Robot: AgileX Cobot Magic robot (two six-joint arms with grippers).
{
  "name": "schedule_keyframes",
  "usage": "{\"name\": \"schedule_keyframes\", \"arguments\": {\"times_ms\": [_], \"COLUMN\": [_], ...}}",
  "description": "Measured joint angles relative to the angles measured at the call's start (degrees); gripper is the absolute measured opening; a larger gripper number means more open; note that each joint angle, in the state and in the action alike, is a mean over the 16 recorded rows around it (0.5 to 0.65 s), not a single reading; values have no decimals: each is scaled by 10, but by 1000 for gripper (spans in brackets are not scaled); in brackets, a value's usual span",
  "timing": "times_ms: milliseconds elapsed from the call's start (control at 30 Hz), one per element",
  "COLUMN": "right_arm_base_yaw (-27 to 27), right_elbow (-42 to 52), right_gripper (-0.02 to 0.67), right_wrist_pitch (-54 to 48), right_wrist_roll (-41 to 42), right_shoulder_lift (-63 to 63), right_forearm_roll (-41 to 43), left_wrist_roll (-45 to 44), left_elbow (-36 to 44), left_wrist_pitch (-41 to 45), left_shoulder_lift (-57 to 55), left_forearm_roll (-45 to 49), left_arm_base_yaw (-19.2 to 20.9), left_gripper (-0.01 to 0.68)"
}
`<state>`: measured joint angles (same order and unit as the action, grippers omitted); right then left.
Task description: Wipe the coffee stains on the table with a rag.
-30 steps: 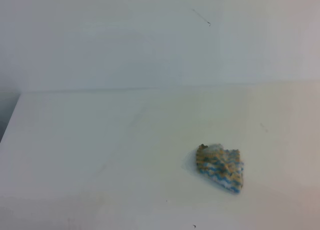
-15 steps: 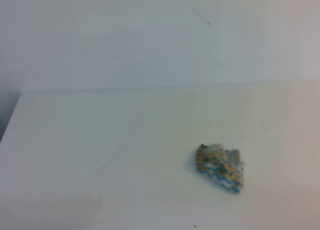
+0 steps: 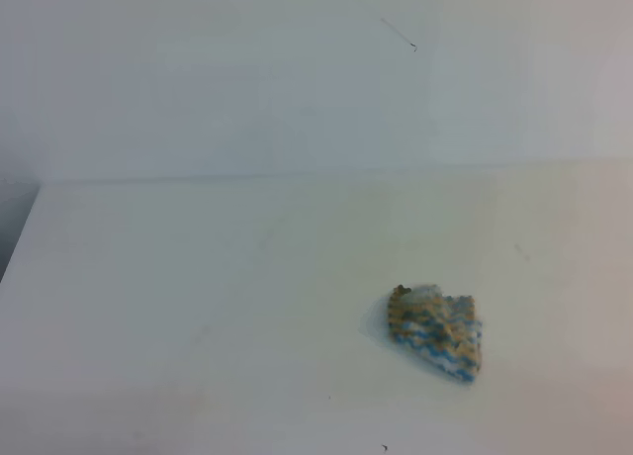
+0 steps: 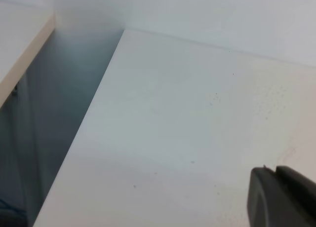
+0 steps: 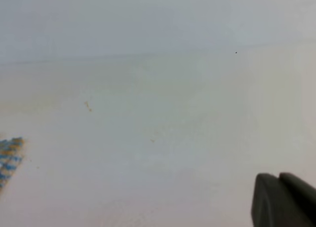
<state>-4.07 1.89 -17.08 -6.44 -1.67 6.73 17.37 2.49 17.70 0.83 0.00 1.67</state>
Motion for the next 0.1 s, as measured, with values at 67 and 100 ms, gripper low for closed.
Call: {"name": "schedule_keyframes", "arguments": {"times_ms": [67, 100], "right_arm_base_yaw": [0, 0], "right_elbow": [0, 0], "right_gripper": [-4, -4], "right_wrist_pitch": [0, 0], "right_wrist_roll": [0, 0], "right_shoulder_lift": [0, 0], "right_forearm_roll": [0, 0], "left_wrist_roll": [0, 0], "left_elbow": [0, 0], "left_wrist_pitch": [0, 0], "left_shoulder_lift": [-2, -1], "left_forearm_roll": [0, 0], "left_arm_base_yaw": [0, 0], "left_gripper": [1, 1]}}
